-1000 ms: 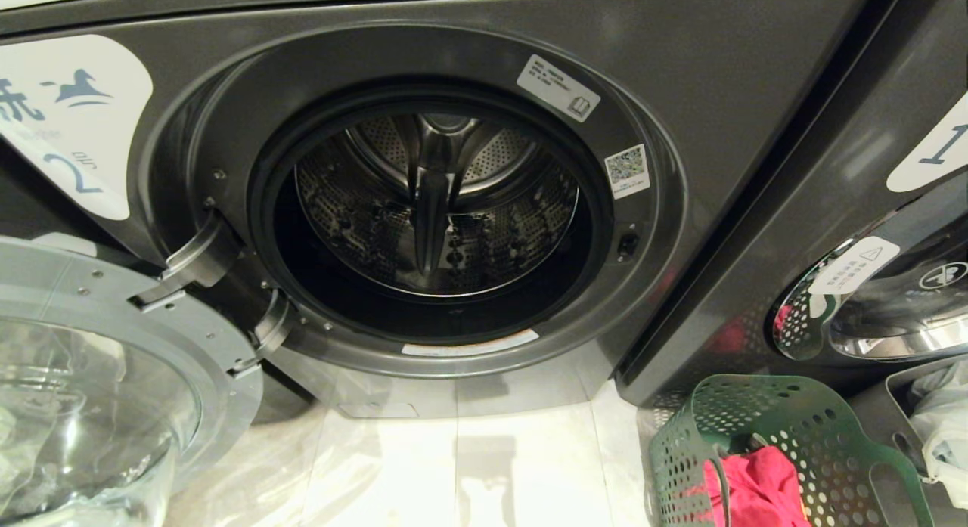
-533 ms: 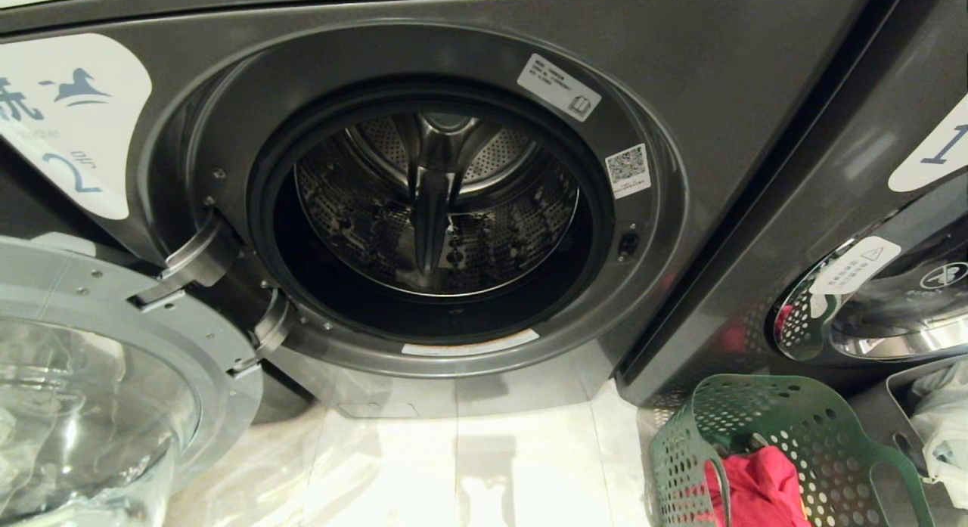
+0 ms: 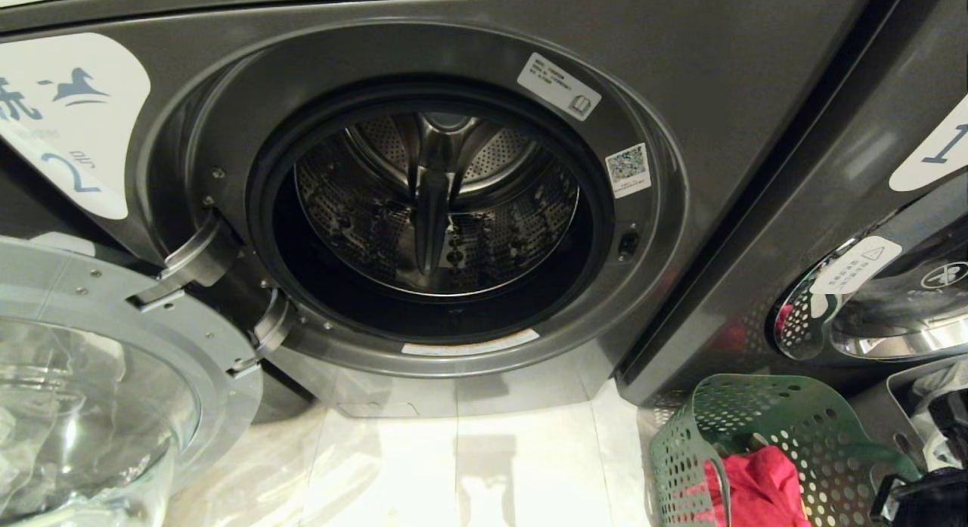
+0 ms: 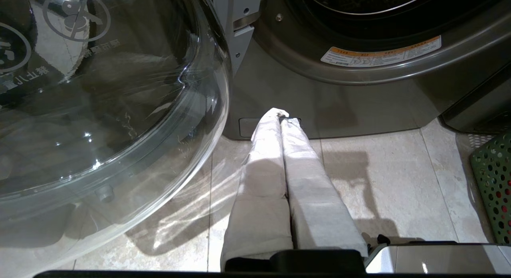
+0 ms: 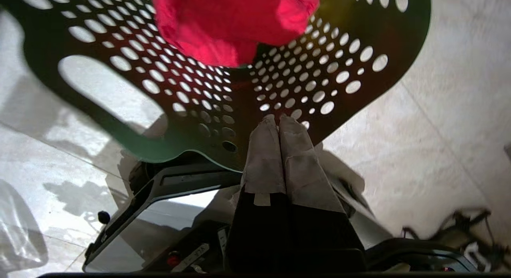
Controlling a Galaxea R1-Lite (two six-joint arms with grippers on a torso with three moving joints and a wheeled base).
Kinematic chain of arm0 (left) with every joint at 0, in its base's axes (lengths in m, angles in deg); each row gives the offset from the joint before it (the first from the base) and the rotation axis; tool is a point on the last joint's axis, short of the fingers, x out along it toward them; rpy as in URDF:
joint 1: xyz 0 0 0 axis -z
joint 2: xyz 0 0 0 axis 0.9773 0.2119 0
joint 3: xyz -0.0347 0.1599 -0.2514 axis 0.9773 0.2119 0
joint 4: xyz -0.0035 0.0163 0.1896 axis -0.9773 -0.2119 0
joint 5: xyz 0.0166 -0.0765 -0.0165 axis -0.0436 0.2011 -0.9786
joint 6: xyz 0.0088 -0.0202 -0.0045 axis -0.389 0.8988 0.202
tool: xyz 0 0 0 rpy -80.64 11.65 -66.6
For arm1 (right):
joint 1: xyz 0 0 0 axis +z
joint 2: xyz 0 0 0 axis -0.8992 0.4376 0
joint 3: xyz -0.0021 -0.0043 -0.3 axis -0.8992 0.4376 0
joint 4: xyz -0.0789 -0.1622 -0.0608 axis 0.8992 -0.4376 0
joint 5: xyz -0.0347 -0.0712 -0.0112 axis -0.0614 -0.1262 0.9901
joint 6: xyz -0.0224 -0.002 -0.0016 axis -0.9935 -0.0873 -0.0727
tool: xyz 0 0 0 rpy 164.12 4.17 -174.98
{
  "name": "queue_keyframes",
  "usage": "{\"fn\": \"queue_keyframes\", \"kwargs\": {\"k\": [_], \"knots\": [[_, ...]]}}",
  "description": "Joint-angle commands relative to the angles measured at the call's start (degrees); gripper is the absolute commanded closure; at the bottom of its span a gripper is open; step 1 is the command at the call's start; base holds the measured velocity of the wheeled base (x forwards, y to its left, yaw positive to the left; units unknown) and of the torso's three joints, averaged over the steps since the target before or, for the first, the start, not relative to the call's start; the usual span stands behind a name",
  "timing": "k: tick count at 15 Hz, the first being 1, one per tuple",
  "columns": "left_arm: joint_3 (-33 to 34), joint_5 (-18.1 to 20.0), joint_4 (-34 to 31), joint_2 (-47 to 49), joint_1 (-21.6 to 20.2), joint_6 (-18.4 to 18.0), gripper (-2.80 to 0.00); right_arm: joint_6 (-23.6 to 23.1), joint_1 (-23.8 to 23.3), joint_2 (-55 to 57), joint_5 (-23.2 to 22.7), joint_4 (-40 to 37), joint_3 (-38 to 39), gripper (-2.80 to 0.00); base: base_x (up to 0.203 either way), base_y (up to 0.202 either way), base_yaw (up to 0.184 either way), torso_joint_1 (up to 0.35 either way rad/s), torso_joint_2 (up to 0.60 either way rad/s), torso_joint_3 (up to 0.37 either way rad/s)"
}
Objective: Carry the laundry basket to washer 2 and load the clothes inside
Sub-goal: Place the clothes into the washing machine
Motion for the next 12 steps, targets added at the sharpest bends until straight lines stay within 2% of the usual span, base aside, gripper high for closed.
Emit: {"fn": "queue_keyframes", "kwargs": {"k": [1,2,3,5,6,9,12], "knots": [[0.0,-0.01,0.01,0.07,0.0,0.02,0.0,0.08,-3.3,9.72,-1.0,1.75,0.13,0.0,0.0,0.0,0.0,0.0,0.0,0.0],[0.0,-0.01,0.01,0.07,0.0,0.02,0.0,-0.04,-4.58,13.75,-1.68,3.98,-0.17,0.0,0.0,0.0,0.0,0.0,0.0,0.0],[0.0,-0.01,0.01,0.07,0.0,0.02,0.0,-0.47,-5.52,17.52,-2.05,6.11,-0.67,-2.8,0.0,0.0,0.0,0.0,0.0,0.0],[0.0,-0.01,0.01,0.07,0.09,0.02,0.0,-3.63,-7.74,24.99,-2.68,10.69,-1.97,-2.8,0.0,0.0,0.0,0.0,0.0,0.0],[0.0,-0.01,0.06,0.07,0.0,0.02,0.0,-6.91,-8.57,28.29,-3.38,13.26,-2.3,-2.8,0.0,0.0,0.0,0.0,0.0,0.0],[0.0,-0.01,0.01,0.07,0.0,0.02,0.0,-25.1,-10.45,34.85,-8.23,20.89,-3.0,-2.8,0.0,0.0,0.0,0.0,0.0,0.0],[0.0,-0.01,0.01,0.07,0.0,0.02,0.0,-33.11,-11.15,42.24,-13.42,24.65,-6.73,-2.8,0.0,0.0,0.0,0.0,0.0,0.0]]}}
